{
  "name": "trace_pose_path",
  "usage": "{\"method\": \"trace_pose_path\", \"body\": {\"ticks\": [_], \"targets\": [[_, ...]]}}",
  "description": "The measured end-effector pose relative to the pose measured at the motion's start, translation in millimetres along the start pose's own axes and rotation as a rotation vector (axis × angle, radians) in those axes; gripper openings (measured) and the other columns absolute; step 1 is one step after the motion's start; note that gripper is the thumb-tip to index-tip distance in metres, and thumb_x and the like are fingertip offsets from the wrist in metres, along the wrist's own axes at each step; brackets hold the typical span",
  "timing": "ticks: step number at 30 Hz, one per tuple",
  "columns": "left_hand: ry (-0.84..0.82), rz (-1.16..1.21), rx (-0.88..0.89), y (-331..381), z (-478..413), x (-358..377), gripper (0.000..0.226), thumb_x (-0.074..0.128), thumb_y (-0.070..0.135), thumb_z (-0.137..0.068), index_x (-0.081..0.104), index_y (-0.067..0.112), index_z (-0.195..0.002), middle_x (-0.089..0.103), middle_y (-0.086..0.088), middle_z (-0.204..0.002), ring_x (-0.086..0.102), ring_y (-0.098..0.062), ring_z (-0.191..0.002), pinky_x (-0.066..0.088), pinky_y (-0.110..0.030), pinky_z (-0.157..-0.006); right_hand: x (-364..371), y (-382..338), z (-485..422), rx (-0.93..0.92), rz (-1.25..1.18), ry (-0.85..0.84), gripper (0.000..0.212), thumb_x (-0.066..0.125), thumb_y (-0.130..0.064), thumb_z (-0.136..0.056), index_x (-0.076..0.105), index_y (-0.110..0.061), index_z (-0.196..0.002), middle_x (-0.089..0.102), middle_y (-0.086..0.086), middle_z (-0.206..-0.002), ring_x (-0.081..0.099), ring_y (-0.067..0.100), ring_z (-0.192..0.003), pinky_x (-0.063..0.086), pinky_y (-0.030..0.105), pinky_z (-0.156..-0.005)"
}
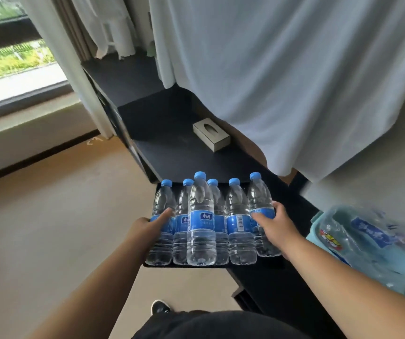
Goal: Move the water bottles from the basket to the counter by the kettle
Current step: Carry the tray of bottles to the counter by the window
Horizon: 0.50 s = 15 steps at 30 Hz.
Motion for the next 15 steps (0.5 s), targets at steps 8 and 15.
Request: {"method": "trace_pose_path", "body": {"ticks": [8, 15], "targets": [[0.105, 0.055, -0.04, -24.1, -35.0, -94.3, 0.061, 0.079, 0.064, -0.079, 0.072, 0.005, -0.091, 0.077, -0.017, -0.088, 0.077, -0.034, -0.08, 0.064, -0.052, -0.081, 102.8, -62.5, -22.8, -0.038, 0.076, -0.099, 0.07, 0.073, -0.038, -0.094, 0.036, -0.026, -0.152, 0.066, -0.001, -0.114, 0.071, 0.019, -0.097, 0.059, 0.041, -0.082], [0.134, 0.193, -0.081, -39.9, -66.7, -184.3, 0.049, 0.079, 0.053, -0.086, 0.066, 0.007, -0.098, 0.076, -0.016, -0.089, 0.077, -0.032, -0.076, 0.061, -0.039, -0.064, 205.6, -115.2, -43.4, -0.072, 0.15, -0.191, 0.076, 0.073, -0.039, -0.093, 0.033, -0.024, -0.155, 0.062, -0.001, -0.122, 0.066, 0.016, -0.101, 0.057, 0.038, -0.083]]}}
Point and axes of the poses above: each hand's wrist, its own z-axis away from the middle knuckle, its own x-axis out of the palm, y = z × x, the point moved 2 cm from there along -z, towards the middle knuckle
